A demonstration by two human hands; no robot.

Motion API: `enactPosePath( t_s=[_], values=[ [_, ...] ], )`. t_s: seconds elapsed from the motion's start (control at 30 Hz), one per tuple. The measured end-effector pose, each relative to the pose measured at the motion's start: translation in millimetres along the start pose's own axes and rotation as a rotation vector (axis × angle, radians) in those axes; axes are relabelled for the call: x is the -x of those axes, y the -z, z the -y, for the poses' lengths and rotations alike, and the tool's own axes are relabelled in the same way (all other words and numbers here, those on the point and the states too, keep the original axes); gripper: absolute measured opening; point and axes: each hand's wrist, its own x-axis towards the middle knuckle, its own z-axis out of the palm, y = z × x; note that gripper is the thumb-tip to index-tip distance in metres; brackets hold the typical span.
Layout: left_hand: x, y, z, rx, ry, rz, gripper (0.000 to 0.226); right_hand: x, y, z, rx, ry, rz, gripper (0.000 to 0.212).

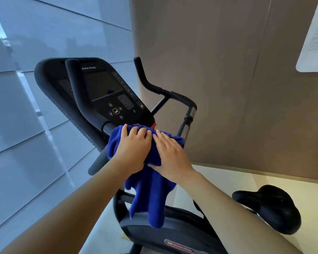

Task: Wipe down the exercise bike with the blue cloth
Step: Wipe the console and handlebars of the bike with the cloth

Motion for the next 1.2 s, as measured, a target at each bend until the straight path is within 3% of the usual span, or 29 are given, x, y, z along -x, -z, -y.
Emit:
enactPosePath(
  t_s=[0.27,0.4,0.57,0.9,1.03,1.2],
  values=[
    [11.3,6.1,-43.0,-0.02,0.222,0.028,0.094,6.3,1.8,-30.5,0.024,0.244,0.057,0.079],
    [6.7,11.5,-83.0,0.053,0.325,-0.006,0.084,14.8,9.9,-63.6,0.048,0.375,0.058,0.067],
    [-11.6,18.1,-102.9,-0.043,0.384,0.052,0.08,5.2,8.7,-88.0,-0.066,0.475,0.066,0.069],
    [-47.0,9.0,-118.0,-0.179,0.457,0.183,0.069,-15.2,-18.0,-112.2,-0.371,0.457,-0.013,0.055],
    [-51.3,18.0,-105.1,-0.103,0.315,0.201,0.054,-20.9,-9.5,-105.9,-0.493,0.307,-0.031,0.028],
    [-48.0,20.2,-98.1,-0.056,0.271,0.178,0.048,-8.6,-9.4,-88.7,-0.616,0.131,-0.064,0.022]
  ],
)
